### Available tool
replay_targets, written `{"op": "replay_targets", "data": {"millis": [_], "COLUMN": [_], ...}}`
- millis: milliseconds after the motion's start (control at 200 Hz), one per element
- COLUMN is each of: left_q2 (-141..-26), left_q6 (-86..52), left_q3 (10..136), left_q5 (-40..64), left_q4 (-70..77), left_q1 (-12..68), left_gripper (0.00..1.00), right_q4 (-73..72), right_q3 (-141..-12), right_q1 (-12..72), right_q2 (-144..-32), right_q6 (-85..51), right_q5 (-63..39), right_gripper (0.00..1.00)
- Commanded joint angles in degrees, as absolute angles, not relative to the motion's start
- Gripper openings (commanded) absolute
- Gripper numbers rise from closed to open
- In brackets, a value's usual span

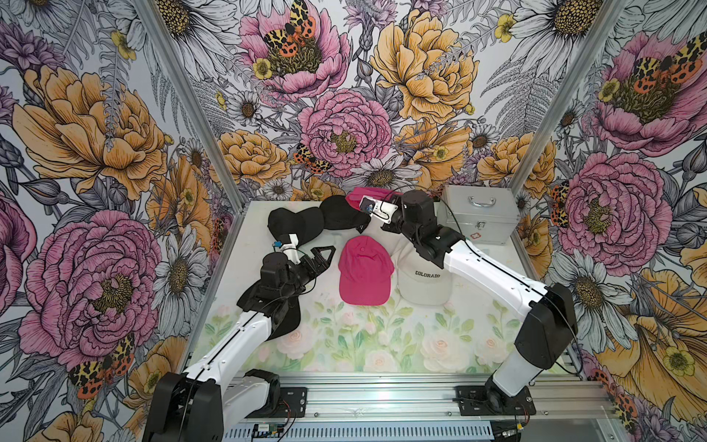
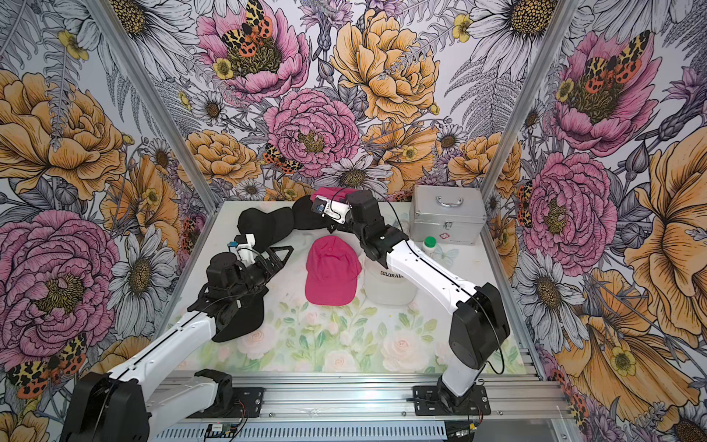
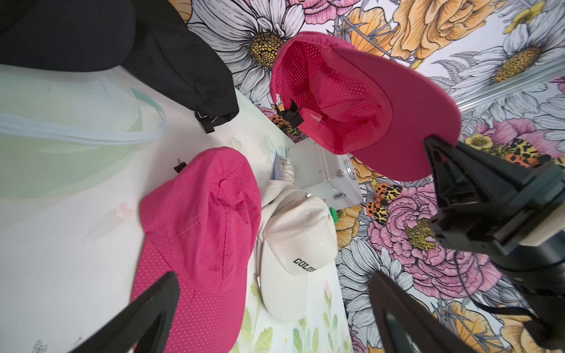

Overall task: Stack the baseball caps by color
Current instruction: Move the baseball cap to the center of the board.

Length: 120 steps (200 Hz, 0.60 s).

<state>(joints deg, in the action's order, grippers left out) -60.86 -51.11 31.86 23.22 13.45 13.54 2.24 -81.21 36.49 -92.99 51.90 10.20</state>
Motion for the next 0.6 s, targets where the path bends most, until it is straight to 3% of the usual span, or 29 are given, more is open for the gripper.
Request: {"op": "replay_targets", "data": {"millis": [0,250,595], "left_q2": [-59.0,-62.3,-69.6], "left_q6": [-57.7,-64.8,-70.4], "left_q3": [33.4,37.2,39.9], "left_q5": [29.8,32.6,32.1], "left_q4": [19.6,30.1,42.7], "left_q1": [14.1,22.1,28.1], "left_gripper": [0.99,0.99,0.97], "right_q4": [-13.5,-31.7,-56.2], "right_q3": [-72.7,-56.1,-47.7], "right_q1": [37.5,40.4,46.7], "right_q2": [-88.7,-82.3,-86.5], "right_q6": [57.9,60.5,77.7], "right_q5": [8.3,9.9,16.4], "right_gripper": [0.00,0.00,0.00]}}
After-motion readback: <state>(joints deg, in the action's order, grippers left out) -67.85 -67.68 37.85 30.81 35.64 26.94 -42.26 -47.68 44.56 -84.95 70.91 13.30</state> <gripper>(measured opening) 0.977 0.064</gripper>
